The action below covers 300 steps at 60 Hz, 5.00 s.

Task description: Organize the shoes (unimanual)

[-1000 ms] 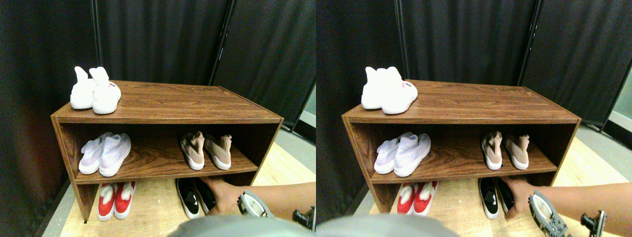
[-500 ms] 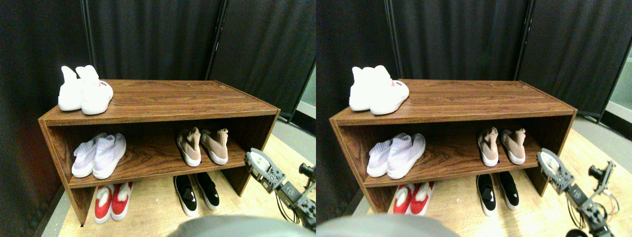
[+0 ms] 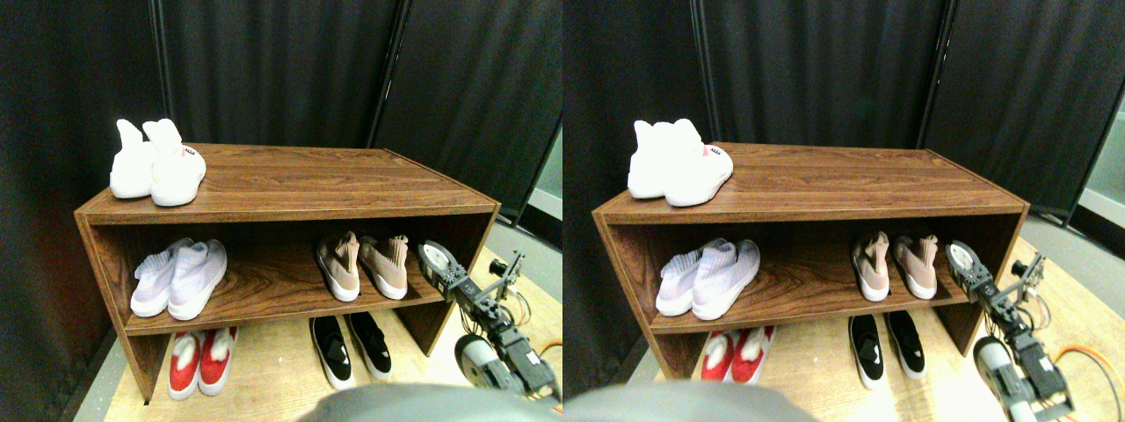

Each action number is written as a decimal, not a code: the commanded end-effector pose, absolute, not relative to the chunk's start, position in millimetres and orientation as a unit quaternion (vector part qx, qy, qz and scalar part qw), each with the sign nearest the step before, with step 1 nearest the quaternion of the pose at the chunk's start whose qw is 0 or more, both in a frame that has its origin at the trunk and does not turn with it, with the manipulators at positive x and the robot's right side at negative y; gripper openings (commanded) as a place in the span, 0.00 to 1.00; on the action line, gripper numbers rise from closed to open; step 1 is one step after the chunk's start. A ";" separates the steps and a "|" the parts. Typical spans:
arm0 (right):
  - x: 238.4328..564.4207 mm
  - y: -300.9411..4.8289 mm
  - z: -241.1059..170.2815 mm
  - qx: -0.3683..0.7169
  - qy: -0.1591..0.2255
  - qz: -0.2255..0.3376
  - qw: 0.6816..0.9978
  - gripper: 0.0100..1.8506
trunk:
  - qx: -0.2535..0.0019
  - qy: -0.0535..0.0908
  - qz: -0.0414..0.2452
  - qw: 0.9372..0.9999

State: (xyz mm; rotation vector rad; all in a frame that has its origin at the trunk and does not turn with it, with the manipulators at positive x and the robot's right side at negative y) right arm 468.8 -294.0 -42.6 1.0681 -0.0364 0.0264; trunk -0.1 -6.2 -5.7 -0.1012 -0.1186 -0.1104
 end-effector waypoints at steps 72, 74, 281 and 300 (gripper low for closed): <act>529.0 -316.6 -91.8 0.523 -0.027 -0.103 0.846 0.03 | -0.078 -0.067 -0.049 0.994; 529.3 -314.3 -92.4 0.529 -0.020 -0.103 0.842 0.03 | -0.079 -0.067 -0.048 0.993; 398.5 -299.3 -175.9 0.590 0.069 -0.016 0.805 0.03 | -0.070 0.035 -0.032 0.996; 431.6 -319.6 -214.8 0.577 0.061 -0.104 0.807 0.03 | -0.067 0.036 -0.037 0.996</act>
